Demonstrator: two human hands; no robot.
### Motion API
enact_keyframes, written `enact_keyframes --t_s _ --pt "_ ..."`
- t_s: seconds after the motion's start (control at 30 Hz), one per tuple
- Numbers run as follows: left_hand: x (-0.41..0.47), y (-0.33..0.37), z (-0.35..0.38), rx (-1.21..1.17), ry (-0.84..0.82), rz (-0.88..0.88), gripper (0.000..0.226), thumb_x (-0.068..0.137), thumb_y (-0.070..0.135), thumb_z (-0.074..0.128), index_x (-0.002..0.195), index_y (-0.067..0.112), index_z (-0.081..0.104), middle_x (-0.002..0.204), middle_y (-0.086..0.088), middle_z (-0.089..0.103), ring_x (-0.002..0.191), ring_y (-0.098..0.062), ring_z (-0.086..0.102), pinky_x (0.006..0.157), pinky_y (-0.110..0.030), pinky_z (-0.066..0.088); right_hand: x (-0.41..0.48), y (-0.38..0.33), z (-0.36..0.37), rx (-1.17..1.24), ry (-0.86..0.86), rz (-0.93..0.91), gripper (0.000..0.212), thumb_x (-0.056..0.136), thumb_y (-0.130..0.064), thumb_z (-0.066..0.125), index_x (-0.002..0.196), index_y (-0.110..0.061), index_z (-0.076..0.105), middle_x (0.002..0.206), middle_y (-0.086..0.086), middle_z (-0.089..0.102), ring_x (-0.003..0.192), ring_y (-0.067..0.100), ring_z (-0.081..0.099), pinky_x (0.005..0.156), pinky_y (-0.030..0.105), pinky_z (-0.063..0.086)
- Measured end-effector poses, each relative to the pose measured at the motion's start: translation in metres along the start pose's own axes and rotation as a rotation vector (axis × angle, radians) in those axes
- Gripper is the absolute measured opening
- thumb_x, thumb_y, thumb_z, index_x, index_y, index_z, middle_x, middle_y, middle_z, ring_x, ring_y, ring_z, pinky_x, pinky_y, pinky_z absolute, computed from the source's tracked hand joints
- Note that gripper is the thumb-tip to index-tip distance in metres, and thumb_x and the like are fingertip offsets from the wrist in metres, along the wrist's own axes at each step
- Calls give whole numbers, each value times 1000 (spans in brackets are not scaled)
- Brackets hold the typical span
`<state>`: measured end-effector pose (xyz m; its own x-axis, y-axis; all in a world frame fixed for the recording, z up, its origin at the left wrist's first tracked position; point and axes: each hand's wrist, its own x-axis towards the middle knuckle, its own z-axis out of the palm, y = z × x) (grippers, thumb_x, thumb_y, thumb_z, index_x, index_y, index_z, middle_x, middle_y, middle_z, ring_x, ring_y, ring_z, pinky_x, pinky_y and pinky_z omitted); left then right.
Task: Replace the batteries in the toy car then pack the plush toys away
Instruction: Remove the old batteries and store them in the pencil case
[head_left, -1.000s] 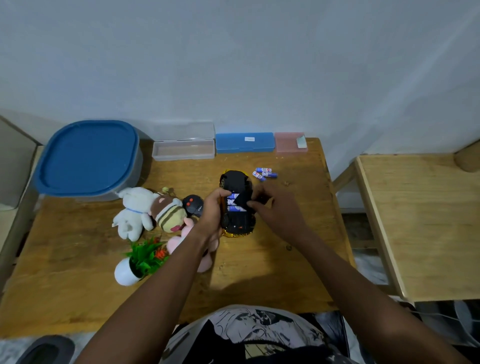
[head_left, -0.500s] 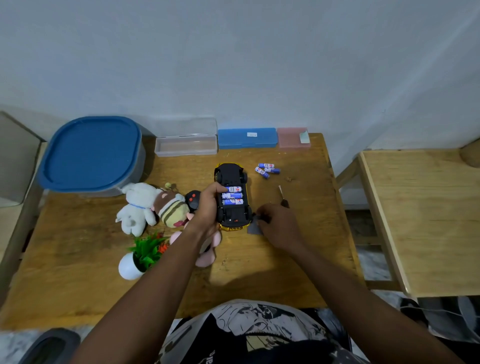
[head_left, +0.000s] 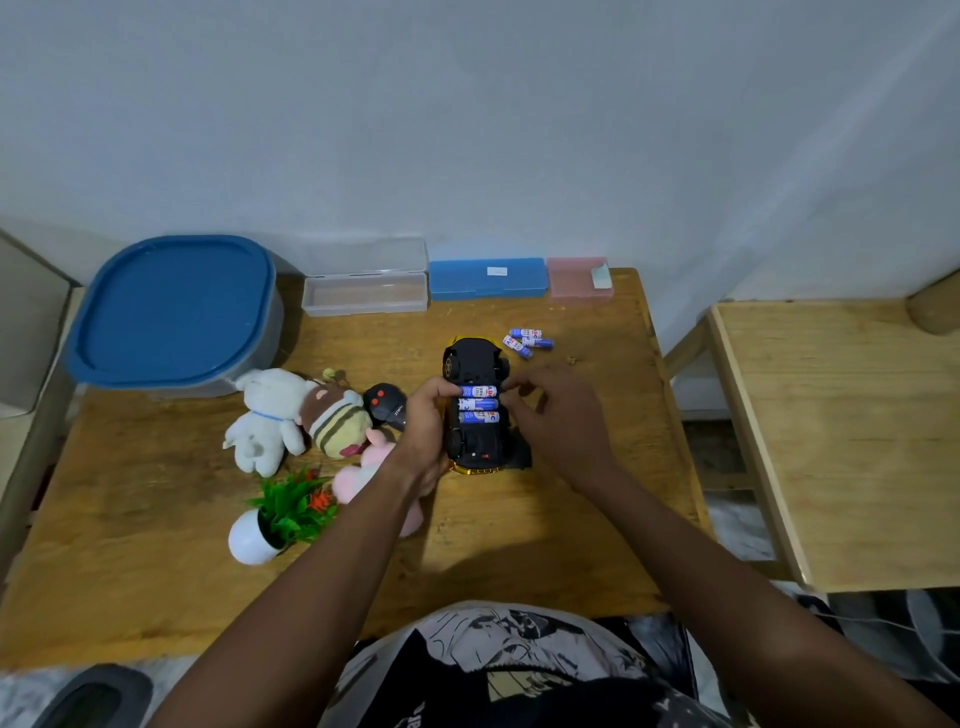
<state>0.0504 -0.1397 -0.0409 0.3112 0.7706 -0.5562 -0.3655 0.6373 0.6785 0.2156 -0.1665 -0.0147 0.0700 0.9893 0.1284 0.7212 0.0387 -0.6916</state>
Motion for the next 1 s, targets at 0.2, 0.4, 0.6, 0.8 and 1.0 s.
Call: enact_keyframes --t_s 0.2,0.4,0.6,0.8,1.0 --pt "-3 4 16 17 -50 53 48 86 25 39 119 0 62 98 -17 66 78 -25 67 66 -33 57 4 -7 5 -17 19 114 17 87 -32 67 101 -27 74 93 -12 68 86 5 56 68 26 41" --pt "3 2 16 190 6 363 53 78 11 45 129 9 59 114 -9 70 100 -23 68 78 -36 58 6 -21 11 230 51 320 16 86 -26 70 100 -20 75 91 -10 72 84 2 65 71 23 51" --pt "-3 5 24 265 -3 439 46 77 8 47 122 13 60 104 -3 70 95 -17 68 75 -33 57 7 -20 15 476 37 496 14 88 -25 67 97 -20 76 91 -9 74 85 2 68 76 27 57" --pt "-6 6 26 342 -17 444 36 81 10 50 114 22 59 98 2 67 90 -12 65 69 -28 55 9 -21 15 615 60 579 12 89 -27 68 96 -21 76 88 -7 75 83 4 70 74 27 58" --pt "-6 5 26 333 -21 455 40 82 11 52 122 15 56 108 -7 64 94 -13 65 70 -26 55 10 -22 10 696 7 611 9 89 -28 69 92 -23 76 87 -7 75 83 7 71 71 28 58"
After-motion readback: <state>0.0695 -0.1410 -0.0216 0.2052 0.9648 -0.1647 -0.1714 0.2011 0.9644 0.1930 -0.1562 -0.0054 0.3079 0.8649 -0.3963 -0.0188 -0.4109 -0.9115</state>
